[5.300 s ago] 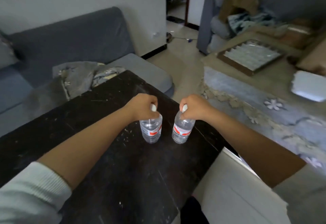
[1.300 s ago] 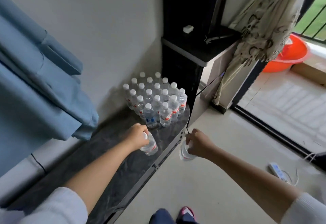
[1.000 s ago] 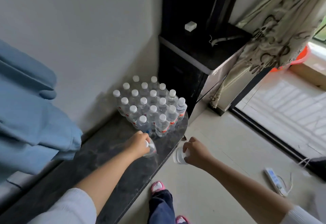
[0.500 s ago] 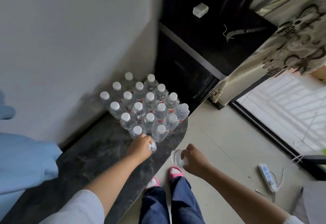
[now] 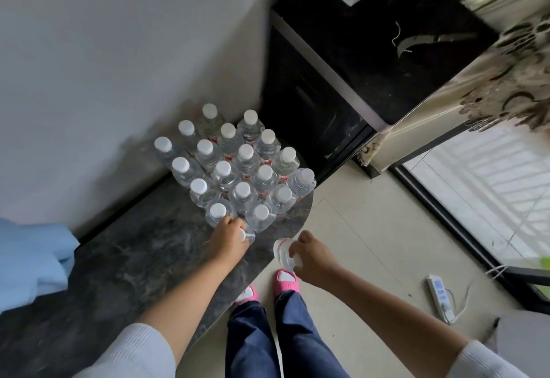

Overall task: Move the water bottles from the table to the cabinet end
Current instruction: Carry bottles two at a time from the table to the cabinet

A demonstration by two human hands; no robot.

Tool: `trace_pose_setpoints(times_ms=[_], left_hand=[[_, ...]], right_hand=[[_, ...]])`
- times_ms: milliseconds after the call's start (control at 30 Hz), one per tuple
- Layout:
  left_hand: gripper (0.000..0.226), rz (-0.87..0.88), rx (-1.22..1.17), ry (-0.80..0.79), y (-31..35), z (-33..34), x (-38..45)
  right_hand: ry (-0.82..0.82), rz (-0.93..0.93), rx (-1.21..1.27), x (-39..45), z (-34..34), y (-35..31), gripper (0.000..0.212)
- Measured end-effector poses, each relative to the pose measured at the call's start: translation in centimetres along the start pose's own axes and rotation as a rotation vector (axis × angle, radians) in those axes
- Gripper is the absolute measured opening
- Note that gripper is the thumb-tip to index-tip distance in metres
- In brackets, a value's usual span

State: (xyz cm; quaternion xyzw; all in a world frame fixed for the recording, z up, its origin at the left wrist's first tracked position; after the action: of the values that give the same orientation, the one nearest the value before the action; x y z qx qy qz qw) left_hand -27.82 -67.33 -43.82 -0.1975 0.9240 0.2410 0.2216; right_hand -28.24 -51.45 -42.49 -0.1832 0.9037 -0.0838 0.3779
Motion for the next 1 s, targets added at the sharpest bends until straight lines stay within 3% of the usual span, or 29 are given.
trace_pose_setpoints(times_ms=[367, 1000], left_hand=[[0.041, 0.001, 0.000, -0.021, 0.0, -0.3, -0.8], [0.045, -0.044, -0.029, -0.073, -0.7, -1.0, -2.1]], right_hand=[[0.051, -0.025, -0.010, 2.5, -1.8, -0.1, 0.037], [-0.058, -0.110, -0.035, 4.2, 0.0, -2.9, 0.032]])
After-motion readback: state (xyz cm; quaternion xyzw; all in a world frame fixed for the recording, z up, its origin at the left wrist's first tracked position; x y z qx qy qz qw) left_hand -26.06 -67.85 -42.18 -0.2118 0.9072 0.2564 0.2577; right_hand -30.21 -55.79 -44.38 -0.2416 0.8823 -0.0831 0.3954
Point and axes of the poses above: each hand's wrist, its own x-axis towards the middle knuckle, its own z-axis out of the palm, y = z × x, the point moved 9 cm from there along x, towards the middle knuckle, and after that the axes turned 3 degrees about y, right-handed, at the moved point
